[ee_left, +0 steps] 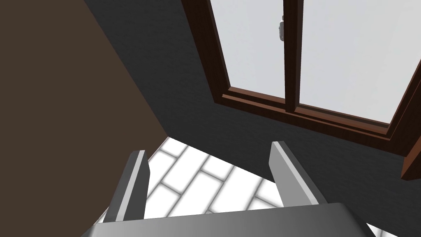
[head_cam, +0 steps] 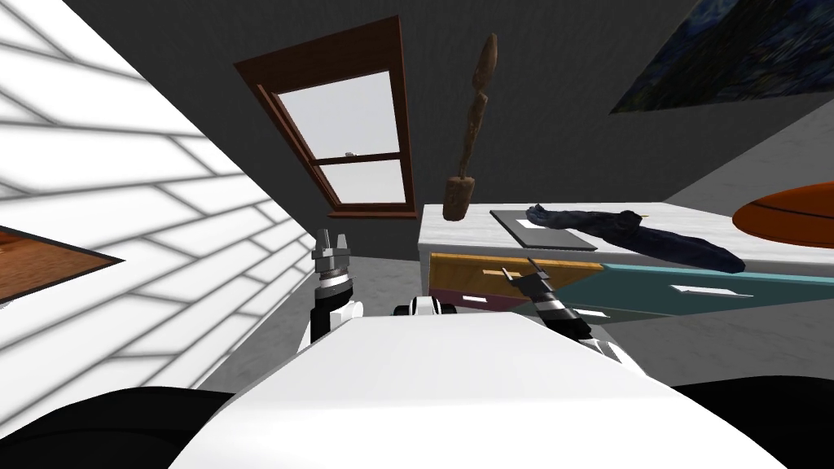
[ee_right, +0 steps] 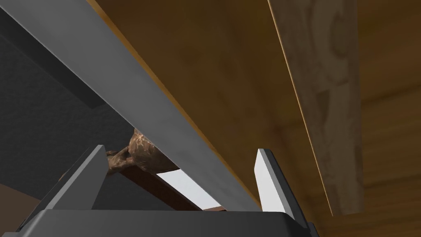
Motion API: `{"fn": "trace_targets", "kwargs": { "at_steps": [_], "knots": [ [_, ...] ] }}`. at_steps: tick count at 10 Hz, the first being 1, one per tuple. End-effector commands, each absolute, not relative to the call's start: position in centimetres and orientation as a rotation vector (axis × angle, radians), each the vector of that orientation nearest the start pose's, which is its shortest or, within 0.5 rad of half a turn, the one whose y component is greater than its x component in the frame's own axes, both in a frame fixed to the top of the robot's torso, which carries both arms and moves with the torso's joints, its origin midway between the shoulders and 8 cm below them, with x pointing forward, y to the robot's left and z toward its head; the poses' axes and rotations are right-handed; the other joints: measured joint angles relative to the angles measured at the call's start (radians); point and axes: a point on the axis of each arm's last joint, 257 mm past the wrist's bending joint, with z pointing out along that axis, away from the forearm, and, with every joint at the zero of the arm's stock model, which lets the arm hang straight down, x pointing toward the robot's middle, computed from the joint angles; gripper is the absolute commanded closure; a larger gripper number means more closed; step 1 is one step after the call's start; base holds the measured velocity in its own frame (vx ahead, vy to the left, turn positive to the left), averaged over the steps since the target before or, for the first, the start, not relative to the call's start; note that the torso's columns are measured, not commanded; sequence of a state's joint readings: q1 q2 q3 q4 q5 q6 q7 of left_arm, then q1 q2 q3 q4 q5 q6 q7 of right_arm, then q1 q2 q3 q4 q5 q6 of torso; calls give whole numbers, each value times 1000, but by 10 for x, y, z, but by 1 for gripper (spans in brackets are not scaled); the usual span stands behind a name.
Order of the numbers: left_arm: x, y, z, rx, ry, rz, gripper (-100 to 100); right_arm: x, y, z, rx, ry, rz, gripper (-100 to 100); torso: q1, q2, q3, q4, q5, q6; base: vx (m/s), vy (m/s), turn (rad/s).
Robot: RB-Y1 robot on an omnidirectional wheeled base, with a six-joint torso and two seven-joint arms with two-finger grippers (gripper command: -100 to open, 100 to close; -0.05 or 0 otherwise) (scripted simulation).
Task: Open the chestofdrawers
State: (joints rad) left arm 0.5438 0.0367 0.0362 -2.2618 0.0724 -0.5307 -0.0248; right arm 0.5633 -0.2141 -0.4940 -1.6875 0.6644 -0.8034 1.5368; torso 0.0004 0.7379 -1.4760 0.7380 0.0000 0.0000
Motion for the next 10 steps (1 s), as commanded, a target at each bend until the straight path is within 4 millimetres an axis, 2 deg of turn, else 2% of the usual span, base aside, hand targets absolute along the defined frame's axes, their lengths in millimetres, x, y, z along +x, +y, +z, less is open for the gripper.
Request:
{"fn": "trace_targets", "kwargs": {
  "at_steps": [1, 4, 6, 7, 10],
  "knots": [
    [335, 302, 10, -684, 619, -1267, 0, 307, -439, -225, -871, 1264, -900, -100, 0, 0, 0, 0, 0, 0, 37, 61, -16],
    [335, 302, 10, -684, 619, -1267, 0, 303, -444, -233, -925, 1262, -954, -100, -1, 0, 0, 0, 0, 0, 25, 44, -12],
    [335, 302, 10, -684, 619, -1267, 0, 294, -452, -249, -993, 1274, -1021, -100, -4, -3, 0, -3, -5, 0, 35, 42, -38],
    [335, 302, 10, -684, 619, -1267, 0, 294, -452, -249, -1000, 1270, -1028, -100, -7, -5, -1, -6, -8, 1, 10, 41, -28],
    [335, 302, 10, -684, 619, -1267, 0, 281, -454, -273, -1059, 1295, -1099, -100, -12, -8, -2, -8, -12, 0, 11, 41, -24]
  ]
}}
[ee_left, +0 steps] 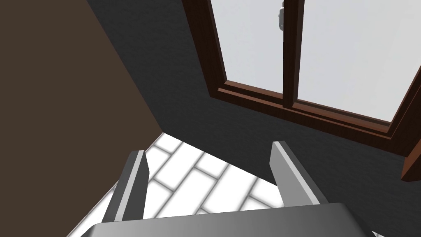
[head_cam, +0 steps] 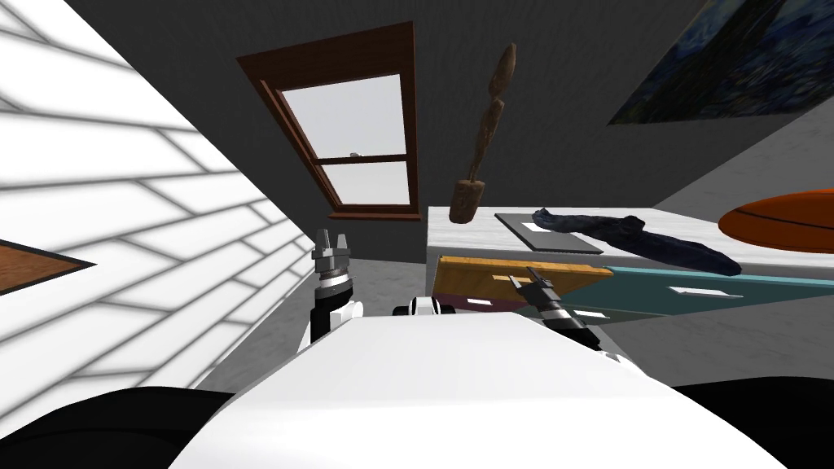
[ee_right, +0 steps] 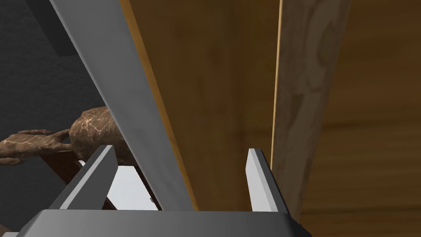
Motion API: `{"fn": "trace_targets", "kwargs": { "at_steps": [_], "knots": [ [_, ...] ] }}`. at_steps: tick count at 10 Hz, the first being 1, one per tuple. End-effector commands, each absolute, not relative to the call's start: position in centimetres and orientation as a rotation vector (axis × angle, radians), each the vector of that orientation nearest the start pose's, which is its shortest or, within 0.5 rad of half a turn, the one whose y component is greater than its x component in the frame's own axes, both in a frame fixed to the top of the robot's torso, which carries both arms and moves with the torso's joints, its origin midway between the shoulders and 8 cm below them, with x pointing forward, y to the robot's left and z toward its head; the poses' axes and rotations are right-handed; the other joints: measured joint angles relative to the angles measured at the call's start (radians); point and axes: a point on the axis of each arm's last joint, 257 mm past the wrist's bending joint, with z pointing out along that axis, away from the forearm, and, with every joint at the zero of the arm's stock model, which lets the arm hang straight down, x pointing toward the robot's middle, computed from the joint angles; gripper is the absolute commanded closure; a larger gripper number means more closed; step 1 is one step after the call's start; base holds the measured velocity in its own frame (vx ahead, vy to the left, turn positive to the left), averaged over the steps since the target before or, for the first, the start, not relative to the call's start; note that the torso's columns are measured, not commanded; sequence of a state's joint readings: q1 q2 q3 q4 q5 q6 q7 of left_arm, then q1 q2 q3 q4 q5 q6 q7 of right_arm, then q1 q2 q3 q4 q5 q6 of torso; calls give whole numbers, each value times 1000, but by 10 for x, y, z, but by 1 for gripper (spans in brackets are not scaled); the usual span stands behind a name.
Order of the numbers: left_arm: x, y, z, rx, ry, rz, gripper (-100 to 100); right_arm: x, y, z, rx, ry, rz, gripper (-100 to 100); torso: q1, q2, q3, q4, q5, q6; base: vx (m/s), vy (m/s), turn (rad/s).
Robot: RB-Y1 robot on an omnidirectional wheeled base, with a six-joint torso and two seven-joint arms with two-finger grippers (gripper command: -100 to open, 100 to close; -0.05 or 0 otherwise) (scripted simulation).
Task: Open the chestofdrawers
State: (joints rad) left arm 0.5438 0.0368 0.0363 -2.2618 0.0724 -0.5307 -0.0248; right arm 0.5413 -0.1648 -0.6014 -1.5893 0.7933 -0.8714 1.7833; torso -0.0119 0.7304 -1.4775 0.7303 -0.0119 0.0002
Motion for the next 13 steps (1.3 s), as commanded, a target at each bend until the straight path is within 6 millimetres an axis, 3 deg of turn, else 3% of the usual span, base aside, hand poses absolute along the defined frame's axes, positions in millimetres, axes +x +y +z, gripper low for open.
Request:
{"fn": "trace_targets", "kwargs": {
  "at_steps": [1, 5, 8, 9, 11, 12, 13],
  "knots": [
    [335, 302, 10, -684, 619, -1267, 0, 281, -454, -273, -1061, 1294, -1101, -100, -1, 0, 0, 0, 0, 1, 10, 25, -33],
    [335, 302, 10, -684, 619, -1267, 0, 269, -441, -302, -1040, 1351, -1132, -100, 0, 1, 1, 0, -1, 0, 8, 12, -31],
    [335, 302, 10, -684, 619, -1267, 0, 266, -429, -313, -993, 1384, -1124, -100, 6, -2, 1, -2, -4, -6, 2, 2, -6],
    [335, 302, 10, -684, 619, -1267, 0, 266, -429, -313, -993, 1384, -1124, -100, 6, -4, 1, -4, -8, -8, 0, 0, 0],
    [335, 302, 10, -684, 619, -1267, 0, 270, -457, -282, -1001, 1342, -1193, -100, 4, -5, -2, -2, -4, -6, 7, 16, -24],
    [335, 302, 10, -684, 619, -1267, 0, 273, -449, -283, -1001, 1324, -1186, -100, 4, -2, -2, 0, 2, -1, 5, 14, -39],
    [335, 302, 10, -684, 619, -1267, 0, 271, -445, -293, -995, 1343, -1176, 100, 2, 1, 1, 1, 1, -1, -9, -9, 34]
  ]
}}
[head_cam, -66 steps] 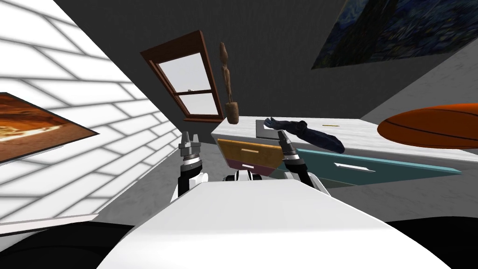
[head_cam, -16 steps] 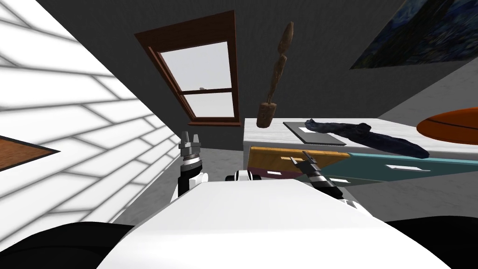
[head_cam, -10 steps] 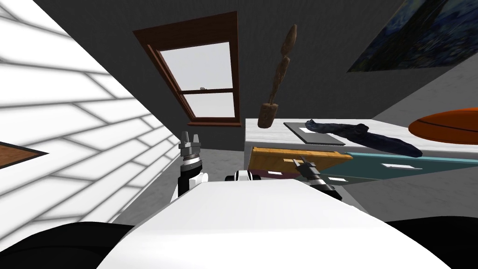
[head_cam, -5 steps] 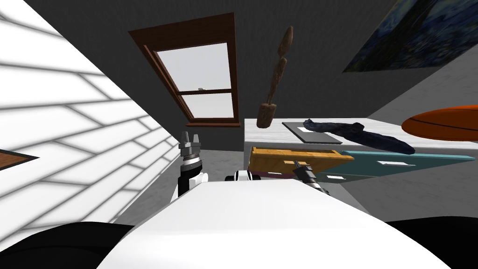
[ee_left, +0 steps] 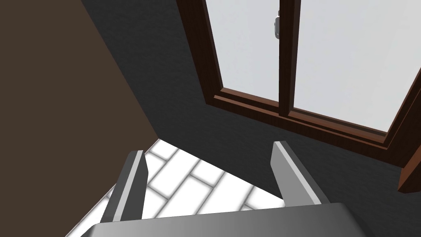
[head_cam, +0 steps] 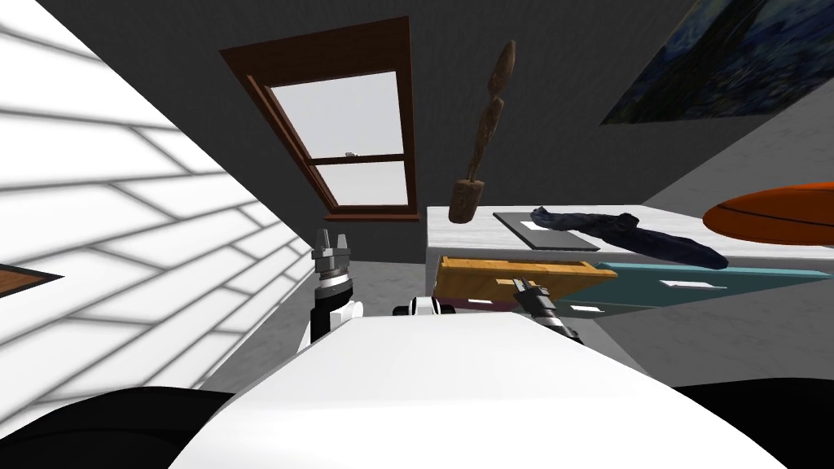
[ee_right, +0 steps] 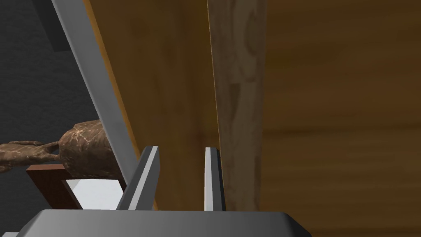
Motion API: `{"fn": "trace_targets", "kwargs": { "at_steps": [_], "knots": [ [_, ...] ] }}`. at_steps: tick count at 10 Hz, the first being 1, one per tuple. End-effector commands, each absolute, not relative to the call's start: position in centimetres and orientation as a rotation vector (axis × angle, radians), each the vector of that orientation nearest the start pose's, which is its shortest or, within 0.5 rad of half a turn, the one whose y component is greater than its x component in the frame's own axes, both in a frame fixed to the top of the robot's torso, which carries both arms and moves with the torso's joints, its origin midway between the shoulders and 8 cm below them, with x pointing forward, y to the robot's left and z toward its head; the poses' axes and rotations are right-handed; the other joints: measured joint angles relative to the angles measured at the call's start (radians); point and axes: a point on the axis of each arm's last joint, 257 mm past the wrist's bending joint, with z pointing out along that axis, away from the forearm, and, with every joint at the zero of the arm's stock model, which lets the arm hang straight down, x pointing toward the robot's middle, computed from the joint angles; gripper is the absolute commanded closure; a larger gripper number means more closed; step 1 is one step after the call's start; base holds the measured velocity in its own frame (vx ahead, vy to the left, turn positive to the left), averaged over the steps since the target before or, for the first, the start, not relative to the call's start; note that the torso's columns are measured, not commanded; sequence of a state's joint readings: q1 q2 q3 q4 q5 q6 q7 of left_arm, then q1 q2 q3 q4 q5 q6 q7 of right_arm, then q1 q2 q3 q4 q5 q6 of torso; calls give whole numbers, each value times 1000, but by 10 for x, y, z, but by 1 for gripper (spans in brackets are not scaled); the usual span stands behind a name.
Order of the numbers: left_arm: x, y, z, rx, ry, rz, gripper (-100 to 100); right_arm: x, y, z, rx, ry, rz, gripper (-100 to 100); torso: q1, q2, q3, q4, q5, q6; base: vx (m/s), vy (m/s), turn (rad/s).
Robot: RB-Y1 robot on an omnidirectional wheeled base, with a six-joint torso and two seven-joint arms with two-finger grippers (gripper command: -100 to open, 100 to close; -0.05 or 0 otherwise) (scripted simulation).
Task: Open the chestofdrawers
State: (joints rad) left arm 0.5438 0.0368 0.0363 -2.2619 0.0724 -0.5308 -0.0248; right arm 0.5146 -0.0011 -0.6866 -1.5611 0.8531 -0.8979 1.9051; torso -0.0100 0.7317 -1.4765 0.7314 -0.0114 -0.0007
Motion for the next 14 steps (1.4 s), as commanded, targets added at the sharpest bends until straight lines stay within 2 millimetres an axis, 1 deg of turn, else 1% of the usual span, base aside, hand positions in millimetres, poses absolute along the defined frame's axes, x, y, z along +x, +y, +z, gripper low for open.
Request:
{"fn": "trace_targets", "kwargs": {
  "at_steps": [1, 2, 5, 7, 8, 10, 14],
  "knots": [
    [335, 302, 10, -684, 619, -1267, 0, 271, -447, -284, -995, 1328, -1185, 100, 2, 4, 1, 3, 4, 0, -4, -5, 12],
    [335, 302, 10, -684, 619, -1267, 0, 274, -453, -278, -1035, 1300, -1194, -100, 5, 5, 1, 5, 7, 1, -1, 6, -2],
    [335, 302, 10, -684, 619, -1267, 0, 279, -466, -268, -1104, 1257, -1209, -100, 10, 6, 1, 6, 11, 1, -1, 5, -5],
    [335, 302, 10, -684, 619, -1267, 0, 283, -473, -261, -1144, 1229, -1217, -100, 2, 2, 0, 1, 2, 1, -7, 19, -14],
    [335, 302, 10, -684, 619, -1267, 0, 286, -475, -260, -1159, 1216, -1218, -100, -1, 0, 0, 0, 0, 1, -17, 39, -30],
    [335, 302, 10, -684, 619, -1267, 0, 288, -473, -263, -1149, 1215, -1214, -100, -2, -1, -1, -1, -1, 1, -15, 41, -51],
    [335, 302, 10, -684, 619, -1267, 0, 293, -472, -263, -1161, 1193, -1218, -100, 5, -2, -1, -1, -1, -4, -16, 29, -35]
  ]
}}
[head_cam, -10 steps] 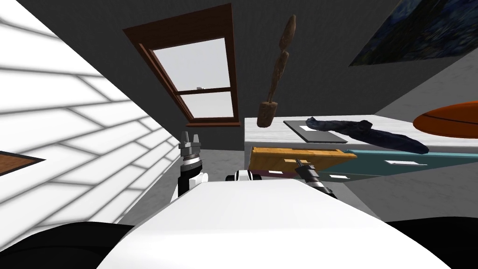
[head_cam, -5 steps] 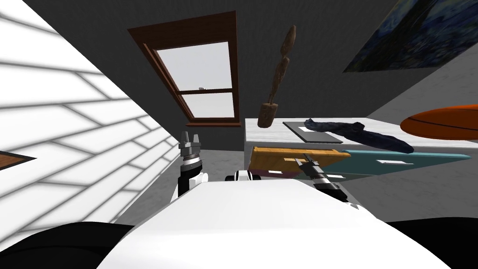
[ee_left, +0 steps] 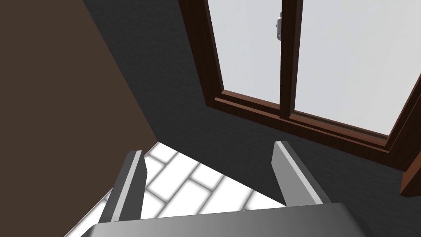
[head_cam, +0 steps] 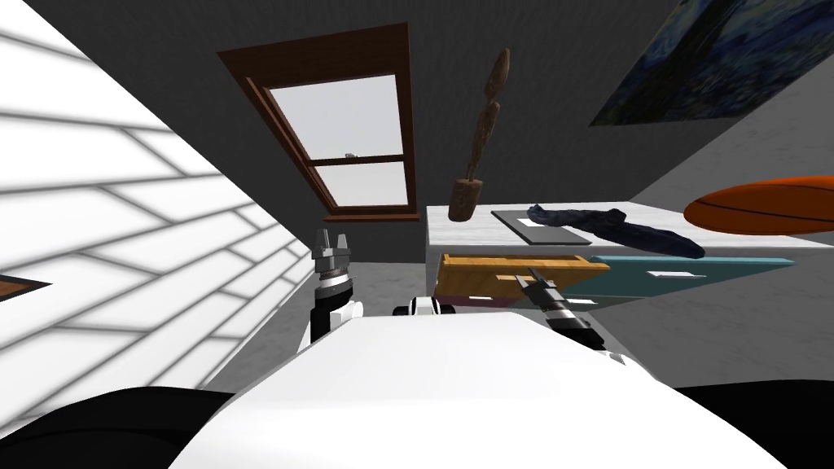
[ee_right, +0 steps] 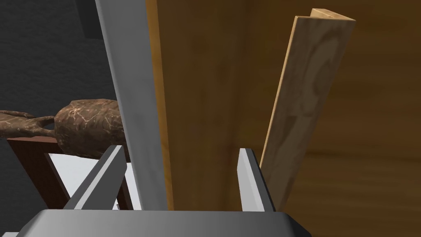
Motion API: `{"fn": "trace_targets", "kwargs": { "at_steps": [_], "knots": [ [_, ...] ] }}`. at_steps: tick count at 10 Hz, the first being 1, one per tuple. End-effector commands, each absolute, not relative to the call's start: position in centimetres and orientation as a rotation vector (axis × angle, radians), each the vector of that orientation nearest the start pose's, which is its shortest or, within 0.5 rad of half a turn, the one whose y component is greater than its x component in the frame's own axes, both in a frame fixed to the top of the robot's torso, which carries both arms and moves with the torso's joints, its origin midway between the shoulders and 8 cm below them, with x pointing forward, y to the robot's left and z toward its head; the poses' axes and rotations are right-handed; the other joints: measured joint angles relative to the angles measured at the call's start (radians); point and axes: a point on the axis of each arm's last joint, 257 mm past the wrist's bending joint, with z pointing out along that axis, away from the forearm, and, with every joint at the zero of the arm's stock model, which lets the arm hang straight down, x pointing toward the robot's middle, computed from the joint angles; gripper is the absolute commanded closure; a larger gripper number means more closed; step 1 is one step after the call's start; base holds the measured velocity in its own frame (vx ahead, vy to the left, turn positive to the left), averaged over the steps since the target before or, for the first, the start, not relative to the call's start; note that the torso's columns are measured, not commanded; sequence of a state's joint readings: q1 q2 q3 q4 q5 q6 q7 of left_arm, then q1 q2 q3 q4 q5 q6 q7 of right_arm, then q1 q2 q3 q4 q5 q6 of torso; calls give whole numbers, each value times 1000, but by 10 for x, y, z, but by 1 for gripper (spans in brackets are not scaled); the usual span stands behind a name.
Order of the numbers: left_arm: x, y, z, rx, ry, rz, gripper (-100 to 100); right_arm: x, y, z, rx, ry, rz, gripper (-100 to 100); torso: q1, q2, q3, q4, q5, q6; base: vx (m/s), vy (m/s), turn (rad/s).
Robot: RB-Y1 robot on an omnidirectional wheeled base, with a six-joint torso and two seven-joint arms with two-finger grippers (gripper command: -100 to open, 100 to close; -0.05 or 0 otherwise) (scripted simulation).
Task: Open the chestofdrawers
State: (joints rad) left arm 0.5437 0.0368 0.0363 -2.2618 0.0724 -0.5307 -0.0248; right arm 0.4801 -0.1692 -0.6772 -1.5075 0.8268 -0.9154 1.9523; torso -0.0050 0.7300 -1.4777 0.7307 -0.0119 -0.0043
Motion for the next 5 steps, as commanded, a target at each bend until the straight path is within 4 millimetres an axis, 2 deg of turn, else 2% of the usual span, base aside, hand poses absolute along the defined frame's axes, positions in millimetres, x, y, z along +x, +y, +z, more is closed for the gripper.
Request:
{"fn": "trace_targets", "kwargs": {
  "at_steps": [1, 5],
  "knots": [
    [335, 302, 10, -684, 619, -1267, 0, 295, -471, -264, -1162, 1185, -1221, -100, 2, 1, 0, 0, 0, 0, -10, 57, -69],
    [335, 302, 10, -684, 619, -1267, 0, 294, -453, -278, -1096, 1212, -1209, -100, 6, 1, 0, 0, 0, -3, -27, 42, -32]
  ]
}}
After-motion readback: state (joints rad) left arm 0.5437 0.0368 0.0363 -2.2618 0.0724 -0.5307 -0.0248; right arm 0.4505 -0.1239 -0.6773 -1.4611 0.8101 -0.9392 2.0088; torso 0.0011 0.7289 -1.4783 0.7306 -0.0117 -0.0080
